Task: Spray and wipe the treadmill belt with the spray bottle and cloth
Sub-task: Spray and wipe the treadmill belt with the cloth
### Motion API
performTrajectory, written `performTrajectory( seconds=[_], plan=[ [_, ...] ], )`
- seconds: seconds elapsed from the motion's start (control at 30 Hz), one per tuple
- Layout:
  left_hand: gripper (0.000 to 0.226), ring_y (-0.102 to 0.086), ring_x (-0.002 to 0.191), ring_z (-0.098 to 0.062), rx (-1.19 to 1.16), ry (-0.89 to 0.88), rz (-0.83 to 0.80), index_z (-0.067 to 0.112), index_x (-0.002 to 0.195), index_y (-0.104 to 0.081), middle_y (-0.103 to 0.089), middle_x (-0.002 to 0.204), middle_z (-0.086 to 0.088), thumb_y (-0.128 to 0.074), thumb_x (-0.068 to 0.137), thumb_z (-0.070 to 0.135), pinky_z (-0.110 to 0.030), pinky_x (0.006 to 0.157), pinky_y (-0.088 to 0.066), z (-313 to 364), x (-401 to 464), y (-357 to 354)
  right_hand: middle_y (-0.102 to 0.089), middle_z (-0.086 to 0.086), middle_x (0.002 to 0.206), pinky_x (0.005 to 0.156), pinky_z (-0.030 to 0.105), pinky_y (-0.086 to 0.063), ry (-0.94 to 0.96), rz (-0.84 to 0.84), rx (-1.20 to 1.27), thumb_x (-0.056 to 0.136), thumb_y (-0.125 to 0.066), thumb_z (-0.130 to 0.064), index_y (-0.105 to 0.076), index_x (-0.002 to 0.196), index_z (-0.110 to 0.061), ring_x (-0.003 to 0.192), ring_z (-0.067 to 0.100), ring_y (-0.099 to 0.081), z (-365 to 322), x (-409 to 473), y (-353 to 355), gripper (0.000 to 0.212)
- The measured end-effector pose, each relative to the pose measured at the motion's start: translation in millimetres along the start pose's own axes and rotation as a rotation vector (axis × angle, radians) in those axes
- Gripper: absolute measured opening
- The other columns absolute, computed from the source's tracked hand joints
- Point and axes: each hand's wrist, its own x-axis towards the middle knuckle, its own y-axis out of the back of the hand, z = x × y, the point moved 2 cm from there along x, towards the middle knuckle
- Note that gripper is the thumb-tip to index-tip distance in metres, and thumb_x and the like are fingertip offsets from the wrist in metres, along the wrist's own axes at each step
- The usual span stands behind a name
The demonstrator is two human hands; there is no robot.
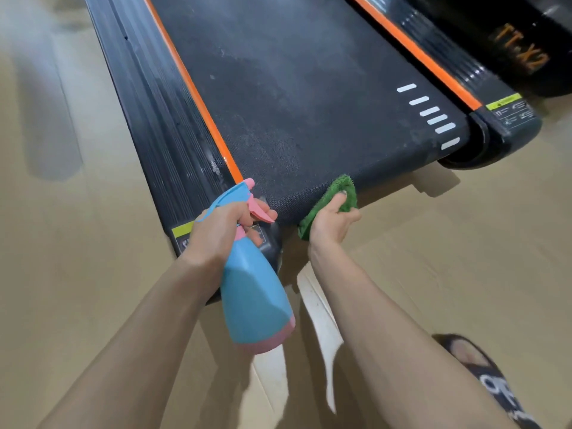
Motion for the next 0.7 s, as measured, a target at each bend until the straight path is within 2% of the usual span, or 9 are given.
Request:
performTrajectory(
  seconds=[0.17,0.27,0.33,0.4,0.43,0.5,0.57,0.63,0.7],
  plan=[
    [0.055,-0.06,0.042,-0.009,0.058,-0.031,-0.083,0.005,0.136,-0.068,-0.066,0.058,0.002,-0.041,0.089,-0.003,-0.022,0.047,-0.05,-5.8,-3.8,1.5,-0.054,0.027,0.128,0.085,0.038,-0.039,-0.037,0.13,0.142,0.103,-0.035,-0.051,-0.032,0.129,-0.011,0.109,0.043,-0.055,-17.7,16.9,-8.5,0.048],
    [0.059,-0.057,0.041,-0.013,0.063,-0.012,-0.04,0.005,0.135,-0.07,-0.078,0.079,-0.007,-0.041,0.084,-0.004,-0.024,0.052,-0.051,-6.1,8.6,-2.3,-0.053,0.028,0.129,0.078,0.035,-0.033,-0.022,0.038,0.039,0.103,-0.032,-0.052,-0.03,0.127,-0.011,0.109,0.044,-0.055,-1.5,-0.5,-11.8,0.047],
    [0.057,-0.056,0.041,-0.013,0.039,0.005,0.013,0.005,0.134,-0.071,-0.082,0.096,-0.01,-0.041,0.086,-0.003,-0.018,0.045,-0.048,-4.7,10.6,-4.6,-0.055,0.031,0.127,0.078,0.036,-0.035,-0.011,-0.059,-0.011,0.103,-0.03,-0.051,-0.028,0.114,-0.014,0.108,0.045,-0.056,12.4,-13.0,-13.1,0.039],
    [0.055,-0.056,0.05,-0.017,0.058,-0.005,-0.01,0.005,0.132,-0.071,-0.082,0.098,-0.009,-0.041,0.086,0.0,-0.017,0.044,-0.047,-3.7,11.3,-6.8,-0.056,0.03,0.119,0.077,0.036,-0.036,0.013,-0.116,-0.009,0.104,-0.031,-0.048,-0.025,0.106,-0.016,0.106,0.045,-0.056,15.1,-14.5,-13.2,0.033],
    [0.053,-0.056,0.056,-0.02,0.066,-0.015,-0.007,0.009,0.125,-0.076,-0.082,0.098,-0.008,-0.041,0.086,0.001,-0.018,0.046,-0.049,-3.8,13.6,-6.5,-0.056,0.026,0.112,0.077,0.035,-0.036,0.027,-0.121,-0.019,0.104,-0.033,-0.047,-0.026,0.105,-0.016,0.104,0.043,-0.056,12.7,-10.0,-10.9,0.032],
    [0.053,-0.052,0.057,-0.018,0.084,-0.027,0.006,0.025,0.09,-0.087,-0.08,0.089,-0.004,-0.04,0.085,0.0,-0.023,0.051,-0.046,-4.0,19.2,-5.3,-0.052,0.019,0.105,0.076,0.033,-0.035,0.091,-0.097,-0.027,0.103,-0.037,-0.047,-0.028,0.105,-0.016,0.098,0.038,-0.055,1.4,7.0,-2.0,0.032],
    [0.05,-0.052,0.065,-0.023,0.055,-0.028,0.016,0.034,0.07,-0.086,-0.079,0.079,-0.002,-0.045,0.069,0.005,-0.029,0.056,-0.043,-0.2,22.7,-9.0,-0.05,0.022,0.116,0.077,0.034,-0.035,0.149,0.003,0.004,0.102,-0.04,-0.047,-0.031,0.109,-0.014,0.1,0.038,-0.052,-21.2,44.8,11.0,0.035],
    [0.049,-0.057,0.079,-0.034,-0.008,-0.016,0.065,0.029,0.082,-0.086,-0.082,0.083,-0.005,-0.055,0.045,0.017,-0.024,0.048,-0.047,3.0,26.6,-8.6,-0.045,0.025,0.127,0.082,0.038,-0.038,0.109,0.121,0.059,0.102,-0.04,-0.049,-0.034,0.119,-0.01,0.11,0.041,-0.05,-54.0,95.7,18.3,0.043],
    [0.053,-0.068,0.099,-0.046,0.069,0.025,0.145,0.029,0.095,-0.082,-0.081,0.104,-0.02,-0.056,0.053,0.01,-0.024,0.046,-0.053,-5.1,34.9,1.7,-0.042,0.028,0.13,0.09,0.045,-0.04,0.056,0.193,0.074,0.102,-0.038,-0.05,-0.034,0.122,-0.008,0.116,0.044,-0.046,-79.6,136.4,22.6,0.047]
  ],
)
